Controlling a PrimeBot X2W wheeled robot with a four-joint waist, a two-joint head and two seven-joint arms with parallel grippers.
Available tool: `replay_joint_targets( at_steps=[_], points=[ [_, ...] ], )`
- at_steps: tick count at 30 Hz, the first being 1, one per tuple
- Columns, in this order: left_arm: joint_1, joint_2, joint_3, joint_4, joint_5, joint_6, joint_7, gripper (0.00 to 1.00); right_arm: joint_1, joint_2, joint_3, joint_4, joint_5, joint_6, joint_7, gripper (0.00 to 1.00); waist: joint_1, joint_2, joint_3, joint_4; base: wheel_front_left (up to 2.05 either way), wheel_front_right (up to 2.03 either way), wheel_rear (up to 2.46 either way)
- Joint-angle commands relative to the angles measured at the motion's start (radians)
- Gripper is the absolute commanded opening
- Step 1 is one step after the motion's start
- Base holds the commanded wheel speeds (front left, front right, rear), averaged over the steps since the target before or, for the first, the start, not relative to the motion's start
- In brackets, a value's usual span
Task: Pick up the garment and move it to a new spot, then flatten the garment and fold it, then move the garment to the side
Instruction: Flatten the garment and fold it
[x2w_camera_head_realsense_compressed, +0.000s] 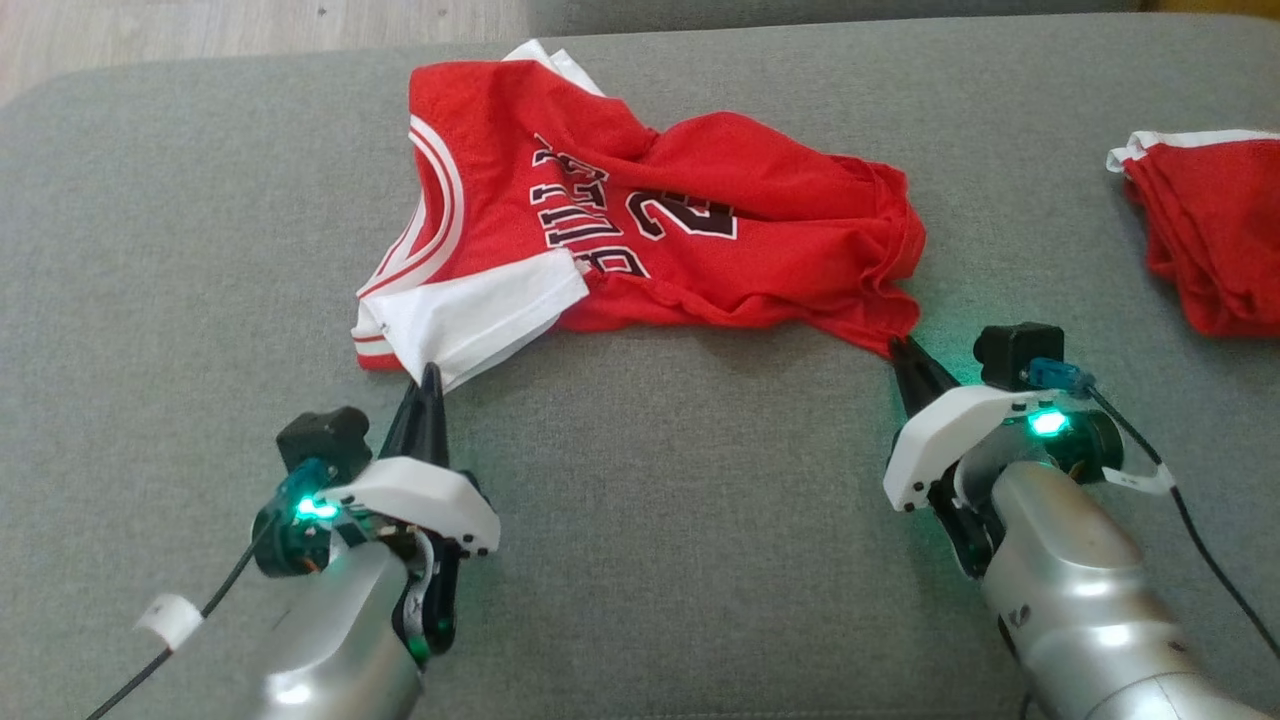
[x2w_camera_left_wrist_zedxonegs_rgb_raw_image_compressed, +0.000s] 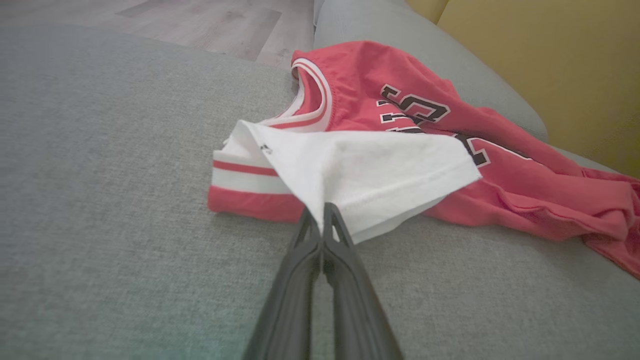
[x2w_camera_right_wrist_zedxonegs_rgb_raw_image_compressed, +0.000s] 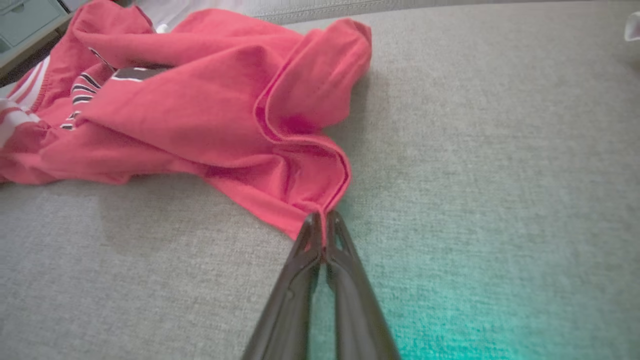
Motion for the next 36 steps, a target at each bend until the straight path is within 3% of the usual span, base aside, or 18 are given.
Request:
replay_joint_targets(
  at_steps=[1,9,16,25,31,36],
  points=[
    [-0.009,0.036,0.03,-0.038,0.011,0.009,-0.01,0.0,-0.032,0.002,0.032,-0.015,0.02,0.007,-0.029,0.0,0.0,0.0,-0.006,-0.002,0.0,0.0,0.0],
    [0.026,0.095,0.056,-0.176,0.036,0.04,-0.023,0.0,-0.039,0.002,0.079,-0.076,0.101,0.007,-0.109,0.0,0.0,0.0,-0.076,-0.019,0.0,0.0,0.0],
    [0.052,0.174,0.089,-0.374,0.072,0.082,-0.027,0.0,-0.008,0.002,0.049,-0.226,0.062,0.007,-0.121,0.0,0.0,0.0,-0.17,-0.038,0.0,0.0,0.0],
    [0.041,0.363,0.135,-0.784,0.153,0.169,0.067,0.0,0.13,-0.016,-0.07,-0.653,-0.05,0.007,-0.106,0.0,0.0,0.0,-0.275,-0.065,0.0,0.0,0.0],
    [-0.034,0.497,0.174,-1.033,0.213,0.202,0.187,0.0,0.224,-0.048,-0.14,-1.037,-0.09,0.007,0.008,0.0,0.0,0.0,-0.312,-0.081,0.0,0.0,0.0],
    [-0.119,0.573,0.204,-1.168,0.235,0.208,0.292,0.0,0.275,-0.069,-0.198,-1.342,-0.125,0.007,0.121,0.0,0.0,0.0,-0.316,-0.096,0.0,0.0,0.0]
  ],
)
